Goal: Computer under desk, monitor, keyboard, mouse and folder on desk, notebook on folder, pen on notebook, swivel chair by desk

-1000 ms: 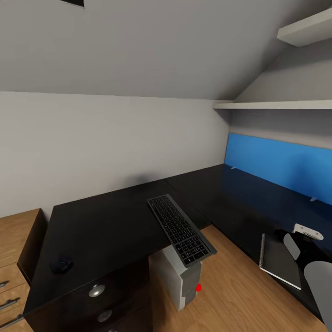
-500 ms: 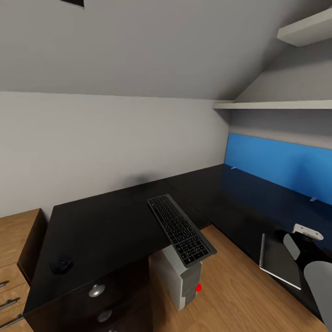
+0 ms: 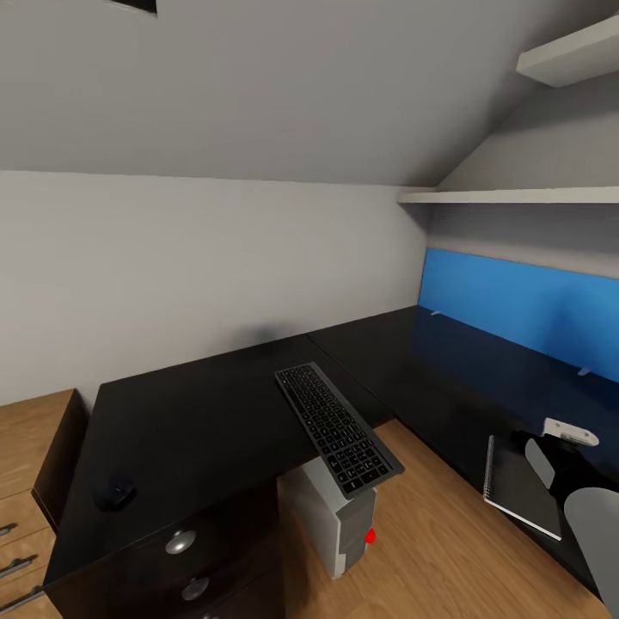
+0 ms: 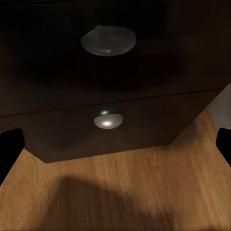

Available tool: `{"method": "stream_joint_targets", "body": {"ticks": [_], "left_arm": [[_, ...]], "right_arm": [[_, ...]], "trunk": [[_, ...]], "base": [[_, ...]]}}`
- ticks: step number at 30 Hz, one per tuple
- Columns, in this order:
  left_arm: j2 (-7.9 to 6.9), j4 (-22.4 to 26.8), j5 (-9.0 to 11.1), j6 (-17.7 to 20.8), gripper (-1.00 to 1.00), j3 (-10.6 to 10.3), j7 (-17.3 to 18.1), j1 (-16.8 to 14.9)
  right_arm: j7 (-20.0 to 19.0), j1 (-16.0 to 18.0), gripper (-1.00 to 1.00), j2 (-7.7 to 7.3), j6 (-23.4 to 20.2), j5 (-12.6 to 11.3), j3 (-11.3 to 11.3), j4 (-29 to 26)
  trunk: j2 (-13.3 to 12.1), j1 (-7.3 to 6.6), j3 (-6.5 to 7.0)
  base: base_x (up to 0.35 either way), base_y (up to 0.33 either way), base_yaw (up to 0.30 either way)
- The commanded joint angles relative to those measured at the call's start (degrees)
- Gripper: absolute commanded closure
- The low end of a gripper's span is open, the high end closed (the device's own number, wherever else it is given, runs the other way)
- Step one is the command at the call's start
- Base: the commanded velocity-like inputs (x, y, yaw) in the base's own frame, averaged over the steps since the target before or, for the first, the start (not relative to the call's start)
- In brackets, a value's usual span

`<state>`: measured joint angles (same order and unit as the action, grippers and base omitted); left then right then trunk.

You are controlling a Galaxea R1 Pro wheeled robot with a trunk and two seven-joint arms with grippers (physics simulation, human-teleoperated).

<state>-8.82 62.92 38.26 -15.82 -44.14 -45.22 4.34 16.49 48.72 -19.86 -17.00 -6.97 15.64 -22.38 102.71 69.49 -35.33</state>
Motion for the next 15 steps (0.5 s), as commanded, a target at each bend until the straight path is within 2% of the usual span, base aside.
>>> {"method": "stream_joint_targets", "body": {"ticks": [1,15], "left_arm": [[-0.05,0.1,0.5,-0.4,-1.0,-0.2,-0.1,0.0],[-0.05,0.1,0.5,-0.4,-1.0,-0.2,-0.1,0.0]], "right_arm": [[0.3,0.0,-1.0,-0.01,-0.5,-0.4,0.0,0.9],[0.3,0.0,-1.0,0.0,-0.6,-0.3,-0.1,1.1]], "trunk": [[0.0,0.0,-0.06],[0.0,0.0,-0.06]], "base": [[0.0,0.0,0.0],[-0.003,0.0,0.0]]}}
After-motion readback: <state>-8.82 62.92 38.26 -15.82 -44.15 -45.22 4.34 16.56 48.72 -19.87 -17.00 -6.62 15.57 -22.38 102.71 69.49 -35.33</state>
